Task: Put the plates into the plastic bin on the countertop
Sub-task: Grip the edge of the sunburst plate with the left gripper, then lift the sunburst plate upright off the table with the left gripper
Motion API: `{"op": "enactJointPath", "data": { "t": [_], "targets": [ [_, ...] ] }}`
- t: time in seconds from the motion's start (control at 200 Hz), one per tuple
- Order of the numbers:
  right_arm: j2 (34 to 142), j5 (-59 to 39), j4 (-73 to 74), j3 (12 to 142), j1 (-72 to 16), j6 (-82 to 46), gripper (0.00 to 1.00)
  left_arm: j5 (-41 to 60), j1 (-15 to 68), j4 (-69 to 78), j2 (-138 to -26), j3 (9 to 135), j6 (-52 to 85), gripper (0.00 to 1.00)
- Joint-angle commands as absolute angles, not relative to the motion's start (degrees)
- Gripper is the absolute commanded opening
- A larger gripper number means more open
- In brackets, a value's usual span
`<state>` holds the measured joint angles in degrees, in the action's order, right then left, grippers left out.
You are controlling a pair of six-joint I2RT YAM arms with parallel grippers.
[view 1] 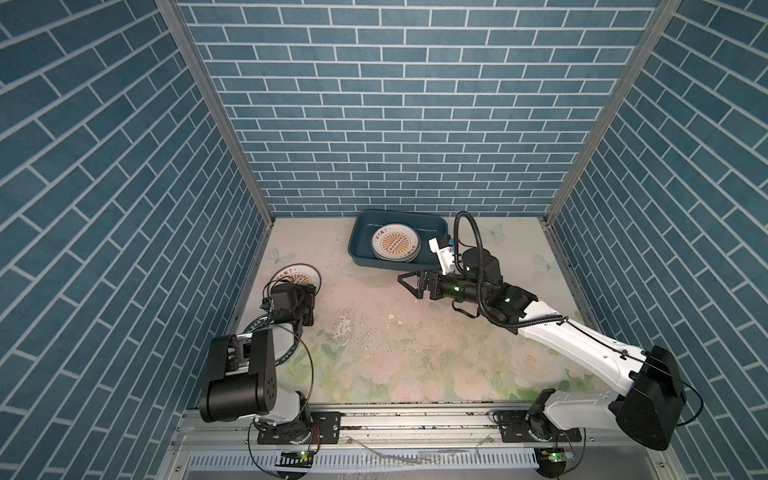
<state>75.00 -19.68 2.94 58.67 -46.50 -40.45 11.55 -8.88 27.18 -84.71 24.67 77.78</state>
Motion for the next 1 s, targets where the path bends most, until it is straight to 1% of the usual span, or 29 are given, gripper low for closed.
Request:
{"op": "enactJointPath", "data": {
  "t": [0.0,0.265,0.35,0.44,0.56,0.66,0.995],
  "targets": [
    [75.21,-18.58,2.38,60.01,-46.75,-38.86,0.99,9.91,-9.4,28.8,-89.12,22.16,79.24,0.8],
    [76.71,-20.04,2.1,61.23,-46.77,-37.95,0.98,10.95,-9.84,41.54,-99.1,20.21,83.53,0.54],
    [77.42,-20.34,2.02,61.69,-46.76,-37.88,0.98,10.07,-9.84,45.08,-101.02,18.8,85.17,0.5],
    [77.91,-20.24,1.68,61.96,-46.77,-37.88,0.99,9.59,-9.94,46.97,-102.27,17.98,85.95,0.43],
    [78.13,-20.06,1.36,62.25,-46.76,-37.79,0.98,9.32,-10.11,47.72,-103.07,17.85,86.42,0.29],
    [78.4,-19.86,1.15,62.48,-46.76,-37.8,0.98,9.24,-10.2,48.35,-103.36,17.97,86.66,0.21],
    [78.85,-19.79,1.05,62.58,-46.77,-37.79,0.98,9.67,-10.24,47.06,-101.16,18.93,86.16,0.12]
  ]
}}
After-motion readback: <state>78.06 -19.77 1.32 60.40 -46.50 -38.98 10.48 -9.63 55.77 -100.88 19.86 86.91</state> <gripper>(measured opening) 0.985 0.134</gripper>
